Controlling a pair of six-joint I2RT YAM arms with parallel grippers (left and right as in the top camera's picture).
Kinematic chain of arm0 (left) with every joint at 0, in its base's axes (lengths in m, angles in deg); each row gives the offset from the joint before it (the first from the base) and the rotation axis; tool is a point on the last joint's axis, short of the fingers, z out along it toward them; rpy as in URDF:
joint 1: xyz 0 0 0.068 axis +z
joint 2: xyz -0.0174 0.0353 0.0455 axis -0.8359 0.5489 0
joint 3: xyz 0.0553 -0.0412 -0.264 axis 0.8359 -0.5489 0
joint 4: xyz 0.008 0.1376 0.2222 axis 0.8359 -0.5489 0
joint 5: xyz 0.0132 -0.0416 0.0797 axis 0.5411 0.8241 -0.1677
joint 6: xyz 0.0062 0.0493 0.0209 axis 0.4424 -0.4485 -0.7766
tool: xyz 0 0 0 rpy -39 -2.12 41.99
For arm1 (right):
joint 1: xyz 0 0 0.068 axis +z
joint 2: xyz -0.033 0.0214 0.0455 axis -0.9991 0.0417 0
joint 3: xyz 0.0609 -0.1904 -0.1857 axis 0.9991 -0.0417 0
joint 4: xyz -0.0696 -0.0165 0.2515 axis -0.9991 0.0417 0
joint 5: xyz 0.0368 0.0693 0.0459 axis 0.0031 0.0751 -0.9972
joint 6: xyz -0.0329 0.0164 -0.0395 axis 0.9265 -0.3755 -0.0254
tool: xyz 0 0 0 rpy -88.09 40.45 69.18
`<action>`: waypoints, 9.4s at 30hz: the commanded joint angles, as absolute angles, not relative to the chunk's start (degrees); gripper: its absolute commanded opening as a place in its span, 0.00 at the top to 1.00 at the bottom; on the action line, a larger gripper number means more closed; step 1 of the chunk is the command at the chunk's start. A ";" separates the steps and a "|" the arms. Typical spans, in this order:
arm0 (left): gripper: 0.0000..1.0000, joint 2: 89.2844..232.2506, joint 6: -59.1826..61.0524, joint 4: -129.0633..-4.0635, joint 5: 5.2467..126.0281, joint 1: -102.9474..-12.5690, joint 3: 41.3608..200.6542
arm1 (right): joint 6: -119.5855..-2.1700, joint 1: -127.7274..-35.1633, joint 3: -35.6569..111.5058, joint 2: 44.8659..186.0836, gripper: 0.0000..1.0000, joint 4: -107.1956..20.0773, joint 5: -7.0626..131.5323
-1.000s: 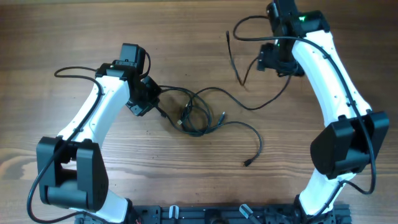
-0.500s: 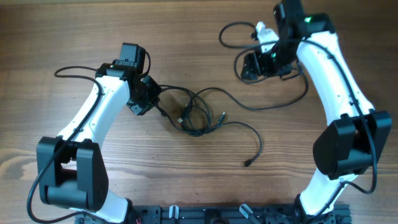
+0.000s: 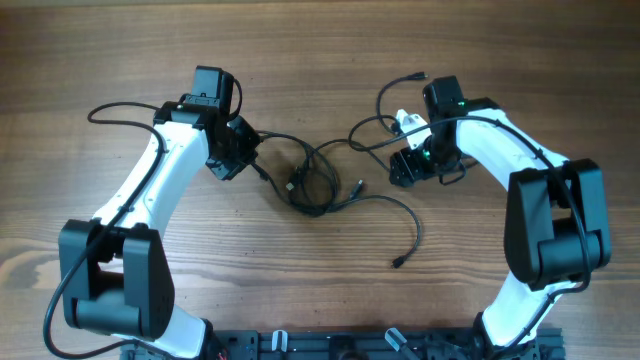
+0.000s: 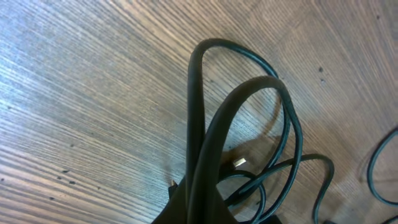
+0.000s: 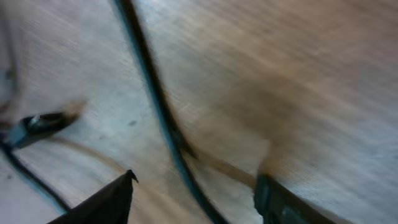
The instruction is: Untangle cables
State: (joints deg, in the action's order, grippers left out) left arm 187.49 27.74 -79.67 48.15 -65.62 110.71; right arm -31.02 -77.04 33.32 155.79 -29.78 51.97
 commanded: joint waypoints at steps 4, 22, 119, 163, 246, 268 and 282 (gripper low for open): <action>0.96 187.84 26.82 -79.23 47.54 -65.88 110.36 | -31.13 -76.95 31.14 156.23 0.61 -25.23 37.57; 0.95 187.84 26.80 -78.79 47.54 -65.88 110.34 | -47.00 -71.23 31.03 156.25 0.65 -22.59 53.11; 0.96 187.90 11.44 -72.17 66.93 -68.00 121.18 | -41.75 -92.76 104.23 168.77 0.00 7.58 30.75; 0.22 187.44 27.87 -96.54 45.88 -55.02 125.73 | -56.00 -61.70 104.16 180.36 0.34 13.54 58.22; 0.13 192.06 1.67 -82.70 64.04 -65.24 125.55 | -62.17 -73.46 95.94 148.73 0.96 0.54 58.92; 0.11 192.06 7.24 -77.31 63.85 -70.23 125.55 | -69.69 -120.58 95.94 171.16 0.26 -4.64 74.03; 0.11 179.36 11.59 -81.46 60.17 -64.59 131.15 | -44.00 -93.54 95.64 155.11 0.00 5.63 33.09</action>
